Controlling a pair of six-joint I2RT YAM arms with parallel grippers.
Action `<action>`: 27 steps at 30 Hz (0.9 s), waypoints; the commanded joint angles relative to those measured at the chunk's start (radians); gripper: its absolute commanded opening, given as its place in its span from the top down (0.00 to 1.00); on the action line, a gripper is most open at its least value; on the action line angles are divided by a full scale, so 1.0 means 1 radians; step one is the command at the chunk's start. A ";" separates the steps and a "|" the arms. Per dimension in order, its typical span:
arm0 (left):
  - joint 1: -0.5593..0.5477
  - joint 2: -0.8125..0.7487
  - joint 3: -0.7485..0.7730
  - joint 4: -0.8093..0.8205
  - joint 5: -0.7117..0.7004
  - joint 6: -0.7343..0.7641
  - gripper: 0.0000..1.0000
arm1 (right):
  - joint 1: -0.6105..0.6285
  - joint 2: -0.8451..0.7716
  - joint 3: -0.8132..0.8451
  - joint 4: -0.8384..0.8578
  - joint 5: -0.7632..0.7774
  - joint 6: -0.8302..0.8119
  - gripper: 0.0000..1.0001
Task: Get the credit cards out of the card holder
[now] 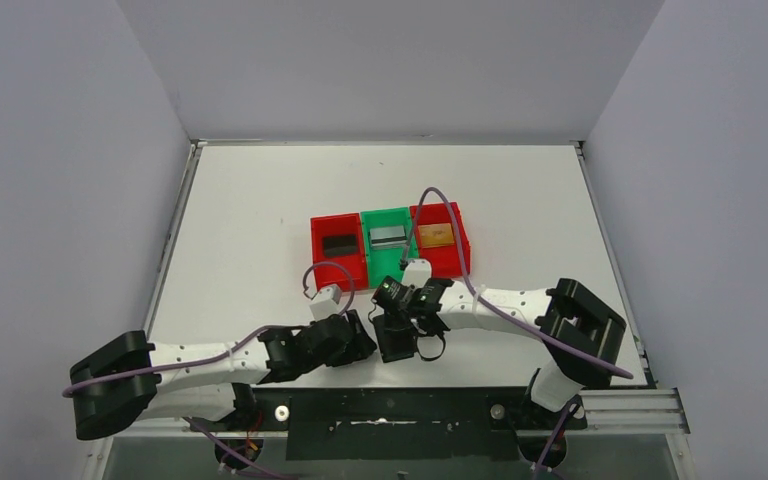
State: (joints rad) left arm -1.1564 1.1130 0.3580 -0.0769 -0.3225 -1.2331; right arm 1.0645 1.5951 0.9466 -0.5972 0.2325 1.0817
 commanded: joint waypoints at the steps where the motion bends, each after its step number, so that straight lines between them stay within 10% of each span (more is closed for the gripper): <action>1: 0.007 0.022 0.050 -0.033 -0.022 -0.010 0.43 | 0.007 0.018 0.051 -0.025 0.058 -0.012 0.48; 15: 0.007 0.110 0.127 -0.058 -0.031 0.034 0.42 | 0.012 -0.020 -0.013 0.049 0.027 0.021 0.75; 27: 0.011 0.307 0.268 -0.130 -0.013 0.102 0.40 | -0.093 -0.193 -0.286 0.485 -0.257 0.040 0.81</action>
State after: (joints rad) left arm -1.1507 1.3598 0.5701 -0.1444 -0.3328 -1.1629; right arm 1.0092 1.4597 0.7345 -0.3275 0.1036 1.0912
